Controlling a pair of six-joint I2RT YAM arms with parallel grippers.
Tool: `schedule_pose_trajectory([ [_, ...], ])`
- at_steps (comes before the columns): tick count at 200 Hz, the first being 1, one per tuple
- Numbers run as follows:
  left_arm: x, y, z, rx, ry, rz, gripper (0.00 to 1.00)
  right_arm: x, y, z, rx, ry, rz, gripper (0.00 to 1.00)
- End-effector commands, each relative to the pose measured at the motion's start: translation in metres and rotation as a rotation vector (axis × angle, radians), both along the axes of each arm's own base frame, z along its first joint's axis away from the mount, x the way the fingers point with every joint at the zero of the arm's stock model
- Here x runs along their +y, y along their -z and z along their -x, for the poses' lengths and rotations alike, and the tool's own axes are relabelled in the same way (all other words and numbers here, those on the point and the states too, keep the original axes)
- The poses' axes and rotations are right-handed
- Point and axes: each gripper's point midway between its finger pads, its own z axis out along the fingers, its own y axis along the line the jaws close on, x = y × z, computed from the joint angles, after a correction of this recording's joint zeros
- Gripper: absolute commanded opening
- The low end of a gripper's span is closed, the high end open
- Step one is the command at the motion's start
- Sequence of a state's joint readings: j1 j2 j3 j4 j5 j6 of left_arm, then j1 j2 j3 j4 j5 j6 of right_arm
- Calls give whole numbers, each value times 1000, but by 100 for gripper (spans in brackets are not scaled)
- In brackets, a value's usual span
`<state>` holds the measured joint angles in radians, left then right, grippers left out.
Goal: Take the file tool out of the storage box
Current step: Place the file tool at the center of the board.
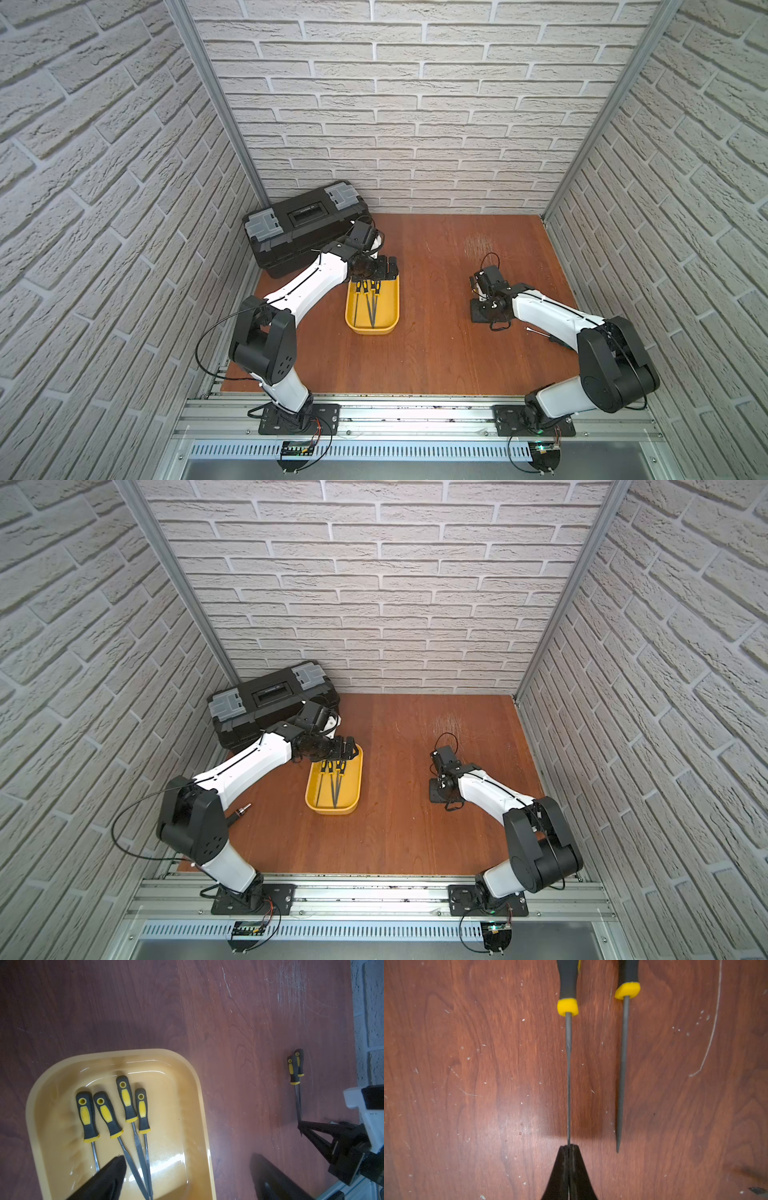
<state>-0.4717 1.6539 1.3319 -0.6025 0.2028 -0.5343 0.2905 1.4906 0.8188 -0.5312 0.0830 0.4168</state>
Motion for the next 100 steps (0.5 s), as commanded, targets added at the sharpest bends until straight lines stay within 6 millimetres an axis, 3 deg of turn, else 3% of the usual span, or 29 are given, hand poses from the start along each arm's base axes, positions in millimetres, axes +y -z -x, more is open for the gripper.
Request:
schedule_pose_trajectory([
  [1,-1,-9,2,-33,10,11,99,0,5,-4,-10,29,-10,3],
  [100,0,-7,3,-26,9,4,99,-1,17,-4,8,27,-1,3],
])
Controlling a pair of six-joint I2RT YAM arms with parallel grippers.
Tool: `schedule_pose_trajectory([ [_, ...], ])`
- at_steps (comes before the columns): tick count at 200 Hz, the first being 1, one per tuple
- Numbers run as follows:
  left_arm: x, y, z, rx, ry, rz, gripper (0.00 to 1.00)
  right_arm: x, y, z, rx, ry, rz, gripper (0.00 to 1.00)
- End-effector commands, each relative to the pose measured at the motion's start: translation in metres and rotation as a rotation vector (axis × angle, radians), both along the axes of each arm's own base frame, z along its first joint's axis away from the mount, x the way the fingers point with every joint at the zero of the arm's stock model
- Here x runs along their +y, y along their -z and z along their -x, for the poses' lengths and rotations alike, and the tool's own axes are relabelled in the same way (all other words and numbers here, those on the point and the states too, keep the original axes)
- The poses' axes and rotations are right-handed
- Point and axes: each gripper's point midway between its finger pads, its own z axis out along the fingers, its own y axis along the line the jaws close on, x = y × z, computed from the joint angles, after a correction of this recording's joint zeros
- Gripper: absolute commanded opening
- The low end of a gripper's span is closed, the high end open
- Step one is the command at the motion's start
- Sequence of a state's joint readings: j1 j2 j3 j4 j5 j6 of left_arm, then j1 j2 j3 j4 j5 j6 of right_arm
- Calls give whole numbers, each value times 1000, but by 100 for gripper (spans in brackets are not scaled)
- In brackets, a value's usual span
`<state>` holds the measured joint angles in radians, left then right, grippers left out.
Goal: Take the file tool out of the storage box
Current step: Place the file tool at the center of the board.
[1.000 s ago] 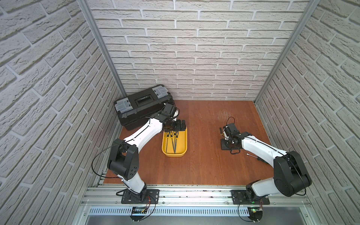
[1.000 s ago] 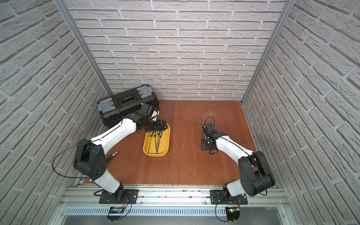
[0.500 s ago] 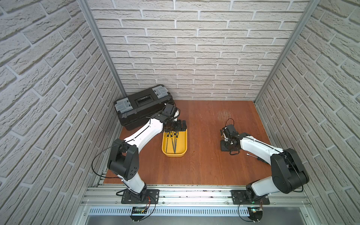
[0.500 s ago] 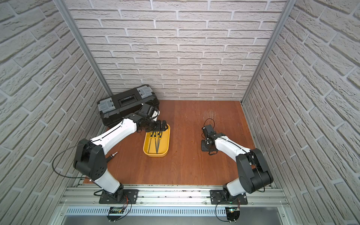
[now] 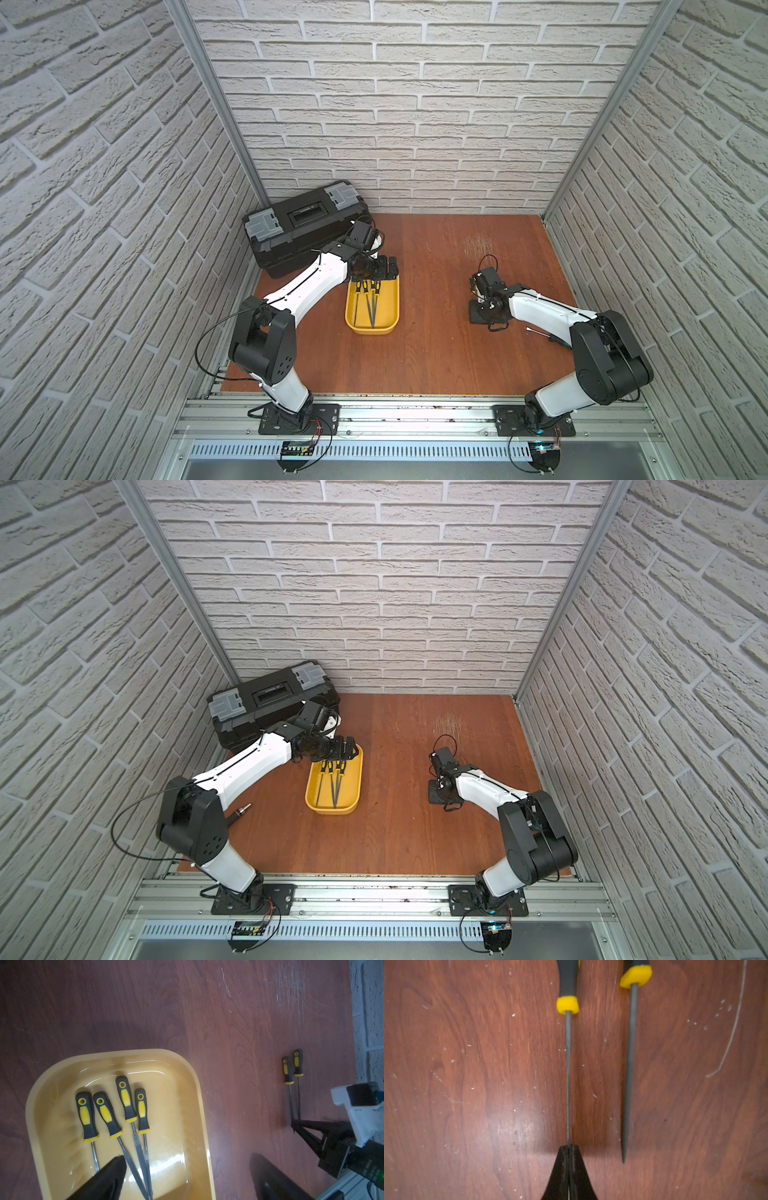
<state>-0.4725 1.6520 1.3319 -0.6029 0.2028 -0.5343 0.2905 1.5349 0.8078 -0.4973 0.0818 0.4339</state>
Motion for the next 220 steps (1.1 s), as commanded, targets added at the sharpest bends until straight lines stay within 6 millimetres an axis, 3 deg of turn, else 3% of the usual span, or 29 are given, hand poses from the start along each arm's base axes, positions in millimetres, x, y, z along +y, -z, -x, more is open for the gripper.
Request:
schedule_pose_trajectory([
  [1,0,-6,3,-24,9,3,98,-1,3,-4,-13,11,-1,3],
  [78,2,-6,4,-15,-2,-6,98,-1,8,-6,-8,6,7,5],
  [137,16,1,9,3,-36,-77,98,-3,2,-6,-34,1,10,26],
  [179,25,7,7,12,-42,-150,97,1,-38,-11,-137,-40,-22,35],
  [220,21,18,-2,28,-29,-184,88,27,-86,-19,-257,-121,-165,50],
])
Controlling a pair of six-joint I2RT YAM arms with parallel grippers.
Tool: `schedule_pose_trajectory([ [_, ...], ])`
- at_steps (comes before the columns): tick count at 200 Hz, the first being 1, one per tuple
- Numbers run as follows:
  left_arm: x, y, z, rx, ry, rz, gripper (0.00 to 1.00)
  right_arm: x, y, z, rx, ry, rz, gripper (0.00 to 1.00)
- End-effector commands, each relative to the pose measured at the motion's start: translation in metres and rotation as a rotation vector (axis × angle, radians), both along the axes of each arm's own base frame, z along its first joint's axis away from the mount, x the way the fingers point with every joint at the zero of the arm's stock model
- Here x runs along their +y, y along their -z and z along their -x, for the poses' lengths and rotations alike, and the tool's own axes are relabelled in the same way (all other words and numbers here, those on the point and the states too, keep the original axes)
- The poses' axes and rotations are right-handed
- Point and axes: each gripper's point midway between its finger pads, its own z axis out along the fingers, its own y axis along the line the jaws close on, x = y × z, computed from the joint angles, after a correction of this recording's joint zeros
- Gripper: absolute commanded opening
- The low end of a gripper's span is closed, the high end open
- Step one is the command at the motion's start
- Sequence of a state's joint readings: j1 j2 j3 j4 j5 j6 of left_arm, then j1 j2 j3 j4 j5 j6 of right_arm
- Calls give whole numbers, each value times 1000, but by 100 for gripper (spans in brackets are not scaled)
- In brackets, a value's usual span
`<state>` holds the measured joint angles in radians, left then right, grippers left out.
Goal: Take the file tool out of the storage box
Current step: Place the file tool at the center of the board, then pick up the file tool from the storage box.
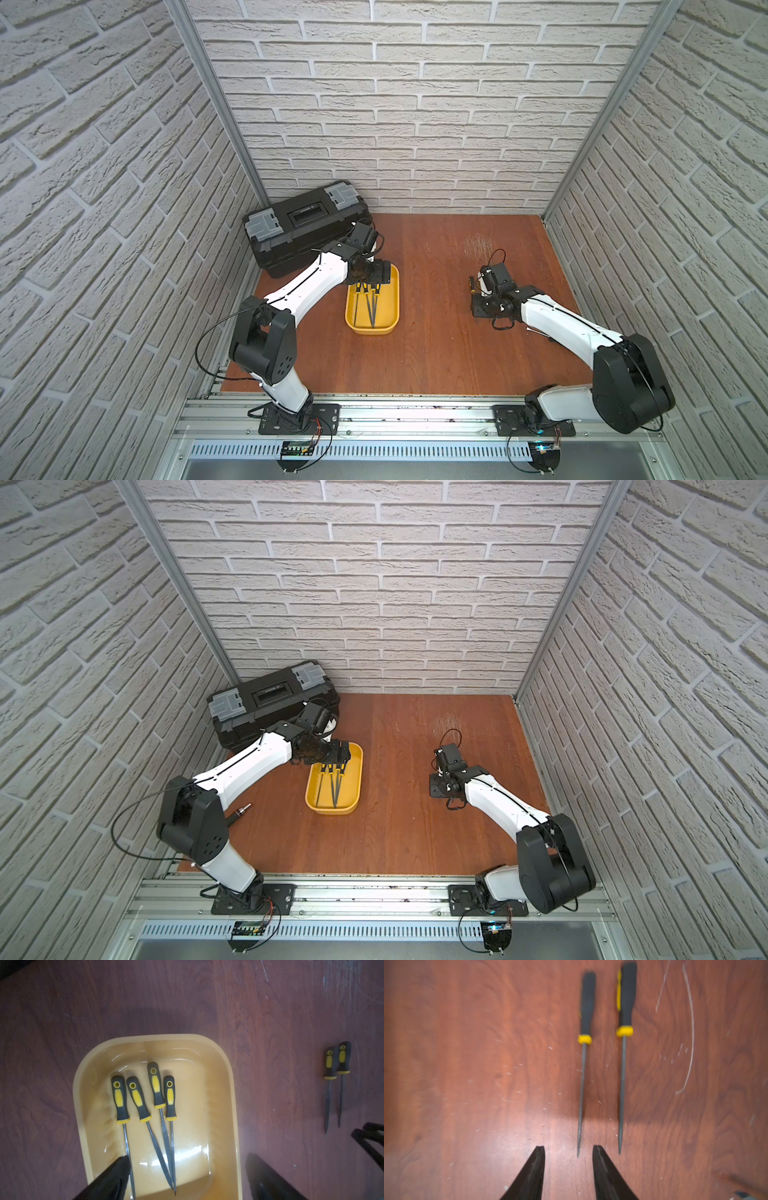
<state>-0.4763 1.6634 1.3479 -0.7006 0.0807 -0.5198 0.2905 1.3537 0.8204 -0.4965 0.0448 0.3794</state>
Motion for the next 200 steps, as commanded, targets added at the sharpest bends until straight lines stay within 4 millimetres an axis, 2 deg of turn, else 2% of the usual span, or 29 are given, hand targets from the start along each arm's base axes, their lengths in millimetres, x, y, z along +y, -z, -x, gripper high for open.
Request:
schedule_pose_trajectory([
  [1,-3,5,-7,1,16,-42,88,17,-32,-6,-80,-65,-98,50],
  [23,-6,14,-13,7,11,-74,84,33,-49,-5,-125,-107,-188,62],
  [49,-17,21,-19,21,27,-106,81,39,-62,-1,-156,-136,-222,80],
  [73,-26,29,-26,28,38,-132,74,42,-71,6,-180,-169,-244,89],
  [94,-32,42,-31,45,32,-132,73,49,-79,15,-187,-218,-278,100],
  [112,-34,50,-33,51,29,-148,71,58,-80,22,-168,-264,-320,100],
  [138,-32,62,-37,54,18,-185,64,70,-87,26,-170,-303,-389,100],
  [177,-27,71,-42,54,6,-225,61,92,-113,37,-219,-421,-508,100],
  [200,-25,74,-43,53,1,-234,56,93,-119,37,-230,-434,-510,100],
])
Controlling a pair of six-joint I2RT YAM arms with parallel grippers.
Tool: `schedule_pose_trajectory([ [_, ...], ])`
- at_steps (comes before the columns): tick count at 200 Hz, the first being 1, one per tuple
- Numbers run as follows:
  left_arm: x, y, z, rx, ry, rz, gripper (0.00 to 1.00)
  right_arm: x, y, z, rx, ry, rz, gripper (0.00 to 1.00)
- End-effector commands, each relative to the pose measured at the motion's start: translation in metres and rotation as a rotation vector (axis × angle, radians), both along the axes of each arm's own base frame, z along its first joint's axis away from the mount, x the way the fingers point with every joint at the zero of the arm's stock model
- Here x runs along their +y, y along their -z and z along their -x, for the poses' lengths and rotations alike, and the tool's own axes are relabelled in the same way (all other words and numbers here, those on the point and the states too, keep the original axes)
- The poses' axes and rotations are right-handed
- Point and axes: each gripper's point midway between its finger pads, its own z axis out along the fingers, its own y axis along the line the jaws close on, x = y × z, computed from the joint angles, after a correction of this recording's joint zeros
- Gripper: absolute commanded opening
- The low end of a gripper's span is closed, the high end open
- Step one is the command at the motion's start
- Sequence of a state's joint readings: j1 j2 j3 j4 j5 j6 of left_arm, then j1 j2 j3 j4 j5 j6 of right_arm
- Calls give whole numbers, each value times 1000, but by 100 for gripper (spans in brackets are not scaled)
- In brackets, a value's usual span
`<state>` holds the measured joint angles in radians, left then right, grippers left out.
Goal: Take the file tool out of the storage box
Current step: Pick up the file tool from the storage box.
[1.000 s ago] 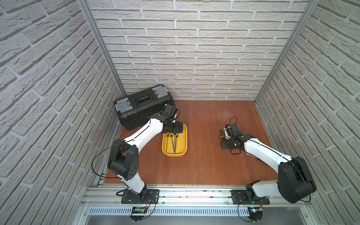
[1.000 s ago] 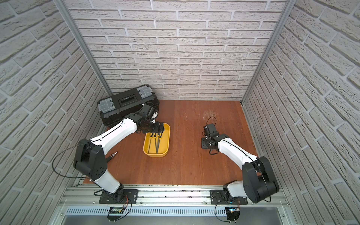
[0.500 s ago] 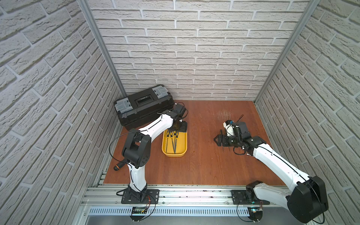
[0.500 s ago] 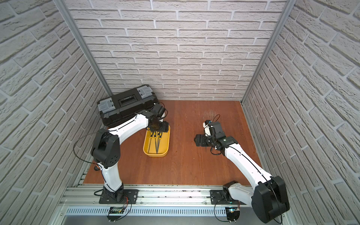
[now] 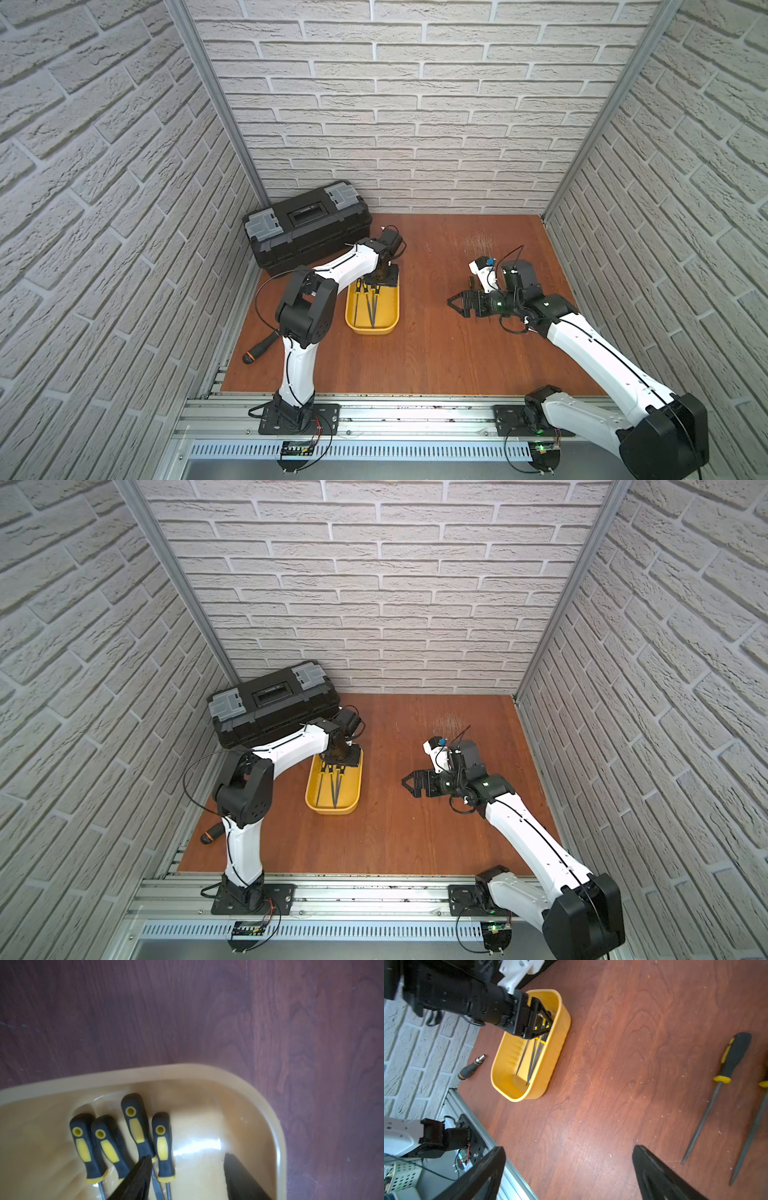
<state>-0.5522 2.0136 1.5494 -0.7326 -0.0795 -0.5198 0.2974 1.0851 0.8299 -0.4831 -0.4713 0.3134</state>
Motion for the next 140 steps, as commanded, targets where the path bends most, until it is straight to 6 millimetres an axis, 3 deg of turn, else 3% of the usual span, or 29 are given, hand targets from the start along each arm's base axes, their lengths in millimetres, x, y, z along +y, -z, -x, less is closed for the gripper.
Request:
schedule_pose_trajectory([
  [1,0,-3,-9,-31,-12,-16,56,12,-21,2,-65,-71,-55,100],
  [140,8,25,-18,12,-46,-36,45,9,-15,-6,-58,-49,-16,100],
])
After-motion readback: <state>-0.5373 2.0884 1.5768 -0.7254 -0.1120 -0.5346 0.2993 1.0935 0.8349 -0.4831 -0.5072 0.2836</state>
